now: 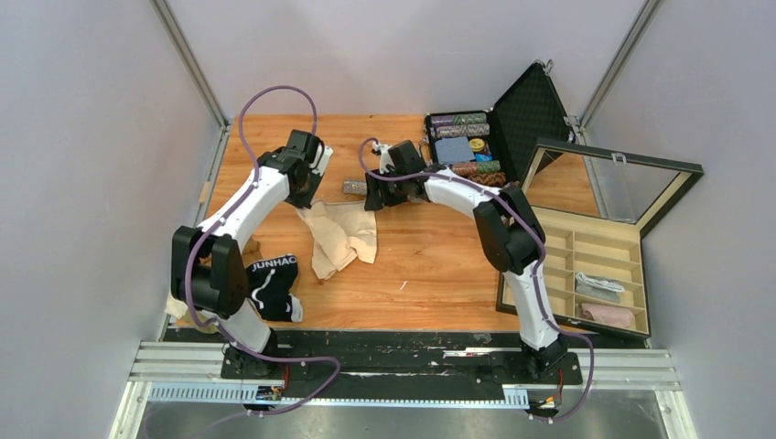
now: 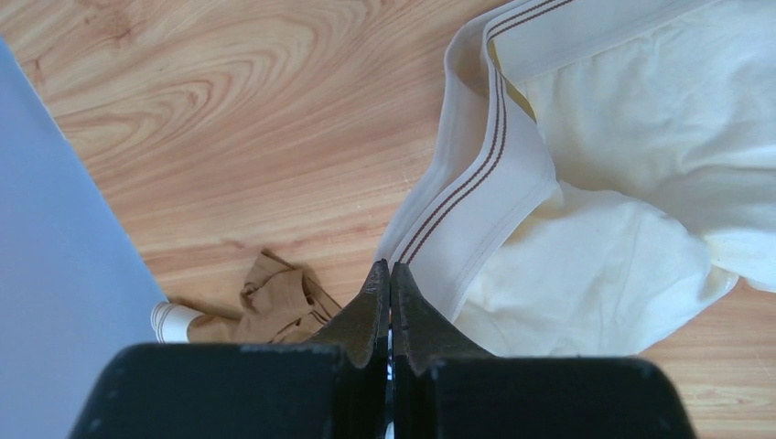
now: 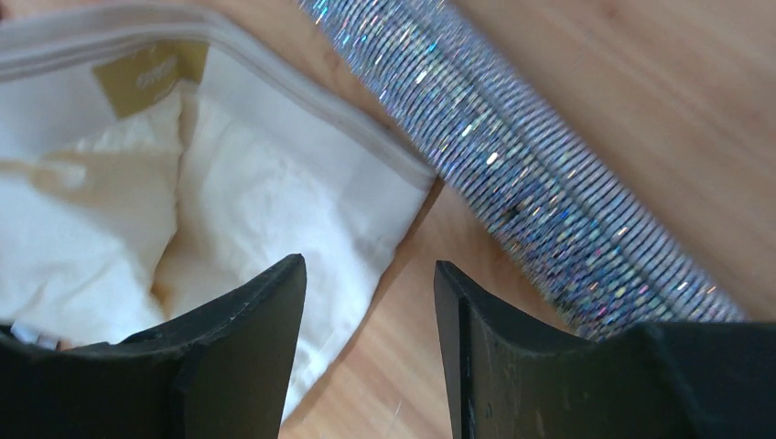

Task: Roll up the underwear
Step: Flatten out the underwear at the center of the board.

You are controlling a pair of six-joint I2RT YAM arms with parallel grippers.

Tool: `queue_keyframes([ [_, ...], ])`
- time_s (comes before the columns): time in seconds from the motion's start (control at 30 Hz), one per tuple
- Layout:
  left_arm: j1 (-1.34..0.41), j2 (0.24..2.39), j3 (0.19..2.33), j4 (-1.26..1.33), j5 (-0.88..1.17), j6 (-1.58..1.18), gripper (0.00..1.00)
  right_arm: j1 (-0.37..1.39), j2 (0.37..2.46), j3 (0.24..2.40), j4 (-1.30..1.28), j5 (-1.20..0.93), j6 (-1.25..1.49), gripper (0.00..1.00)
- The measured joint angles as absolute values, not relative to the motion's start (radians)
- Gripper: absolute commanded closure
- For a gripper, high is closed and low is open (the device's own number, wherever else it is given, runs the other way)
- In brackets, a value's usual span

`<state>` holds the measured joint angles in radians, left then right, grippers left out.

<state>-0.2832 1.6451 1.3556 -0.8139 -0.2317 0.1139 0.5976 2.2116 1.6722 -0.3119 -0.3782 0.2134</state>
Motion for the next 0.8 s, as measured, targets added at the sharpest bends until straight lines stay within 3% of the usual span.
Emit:
queue_keyframes([
  [0.3, -0.283, 1.607, 1.354, -0.848, -0.195, 0.107, 1.0, 0.609, 2.326, 1.802, -0.296, -0.18, 0.235, 0.47],
  [0.8, -0.279, 1.552, 1.3, -0.852, -0.172, 0.091, 1.0, 0.672, 2.339, 1.788, -0.238, -0.177, 0.227, 0.61],
])
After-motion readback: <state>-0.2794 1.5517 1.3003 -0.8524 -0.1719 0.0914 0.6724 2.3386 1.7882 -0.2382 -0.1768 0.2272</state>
